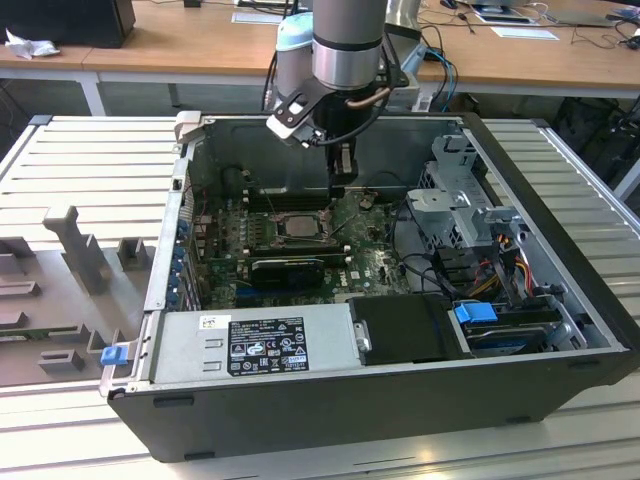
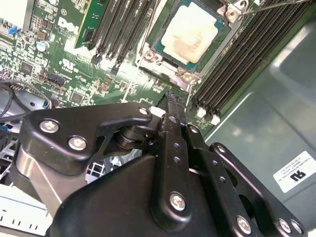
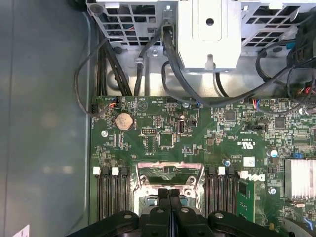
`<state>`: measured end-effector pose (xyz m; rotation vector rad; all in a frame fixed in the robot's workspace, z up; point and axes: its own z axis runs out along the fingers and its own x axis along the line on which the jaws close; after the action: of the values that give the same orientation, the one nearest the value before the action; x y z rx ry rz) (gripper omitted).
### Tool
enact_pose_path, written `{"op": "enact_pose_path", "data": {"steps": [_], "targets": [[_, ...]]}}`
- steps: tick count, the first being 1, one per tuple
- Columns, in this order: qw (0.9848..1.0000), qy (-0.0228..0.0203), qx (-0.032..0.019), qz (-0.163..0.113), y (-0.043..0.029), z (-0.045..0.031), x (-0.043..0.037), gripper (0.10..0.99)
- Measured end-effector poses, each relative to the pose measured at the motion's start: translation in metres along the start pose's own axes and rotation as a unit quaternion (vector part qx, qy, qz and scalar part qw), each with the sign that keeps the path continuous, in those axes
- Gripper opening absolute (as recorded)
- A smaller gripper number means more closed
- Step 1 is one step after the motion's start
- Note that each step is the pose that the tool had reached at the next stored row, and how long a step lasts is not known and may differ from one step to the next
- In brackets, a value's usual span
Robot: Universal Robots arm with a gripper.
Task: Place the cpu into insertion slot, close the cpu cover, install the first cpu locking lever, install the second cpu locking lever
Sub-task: 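Close the cpu cover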
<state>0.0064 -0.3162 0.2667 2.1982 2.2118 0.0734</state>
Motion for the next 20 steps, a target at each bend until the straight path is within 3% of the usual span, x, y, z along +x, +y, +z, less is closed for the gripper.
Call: {"op": "enact_pose_path", "data": {"steps": [3, 7, 14, 20], "targets": [[1.0000, 0.0002, -0.0001, 0.000, 0.0028, -0.0013, 0.0001, 0.106], [1.0000, 0.0000, 0.0000, 0.000, 0.0175, -0.0007, -0.0001, 0.106], [1.0000, 0.0000, 0.0000, 0.000, 0.0254, 0.0003, -0.0002, 0.106], [1.0000, 0.0001, 0.0018, -0.001, 0.0415, 0.0029, -0.0002, 0.106]]}}
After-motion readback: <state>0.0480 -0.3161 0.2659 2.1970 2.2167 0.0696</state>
